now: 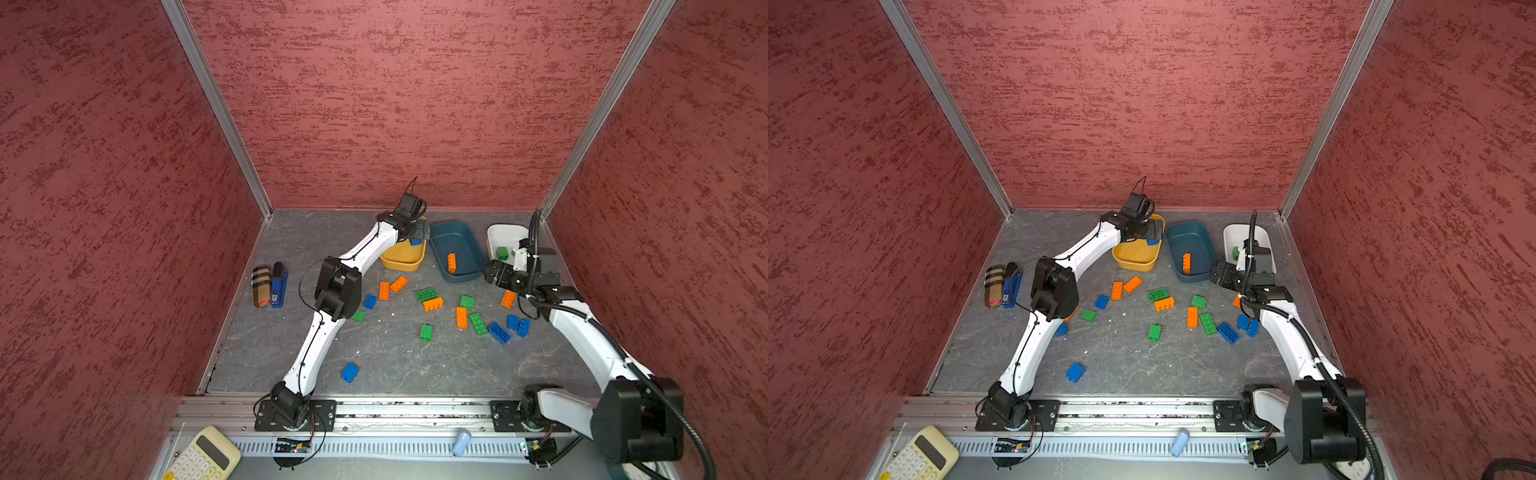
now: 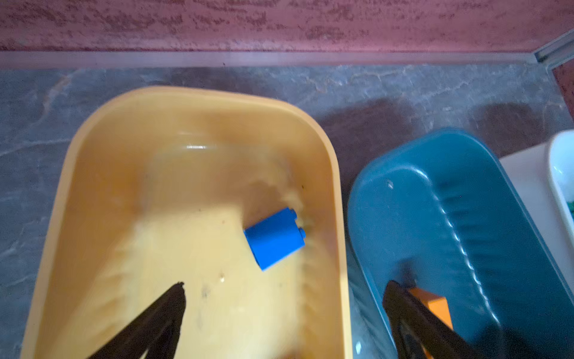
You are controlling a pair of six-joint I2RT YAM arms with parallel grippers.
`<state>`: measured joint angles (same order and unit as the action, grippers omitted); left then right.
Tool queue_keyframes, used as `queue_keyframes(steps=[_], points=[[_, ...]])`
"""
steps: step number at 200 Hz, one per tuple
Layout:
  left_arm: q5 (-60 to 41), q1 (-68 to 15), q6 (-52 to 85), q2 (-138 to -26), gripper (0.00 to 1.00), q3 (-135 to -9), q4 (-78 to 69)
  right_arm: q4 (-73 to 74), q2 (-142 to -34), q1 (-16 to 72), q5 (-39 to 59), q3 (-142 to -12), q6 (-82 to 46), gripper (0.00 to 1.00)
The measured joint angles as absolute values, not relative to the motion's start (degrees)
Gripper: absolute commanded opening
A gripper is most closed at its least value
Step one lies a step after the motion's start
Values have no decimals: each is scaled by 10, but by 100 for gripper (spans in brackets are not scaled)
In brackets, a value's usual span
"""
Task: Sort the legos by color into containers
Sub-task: 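Carry the blue brick into the yellow tub and release it with the left gripper, then lower the right gripper onto a green brick near the teal tub and grasp it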
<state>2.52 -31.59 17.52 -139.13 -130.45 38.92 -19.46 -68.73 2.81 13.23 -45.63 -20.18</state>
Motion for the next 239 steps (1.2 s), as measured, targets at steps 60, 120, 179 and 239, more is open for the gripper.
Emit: queue_keyframes(steps=[60,120,179,239], points=[[-13,-323,171,-1192,100,-1055,272,-196,-732,82,120,-430,-275,99],[7,-321,170,-1072,99,-913,177,-195,-788,143,49,-424,-321,99],[25,-311,192,-1025,99,-817,150,-205,-863,200,-34,-463,-328,86],[69,-308,212,-985,99,-778,165,-211,-916,237,-81,-498,-339,69]])
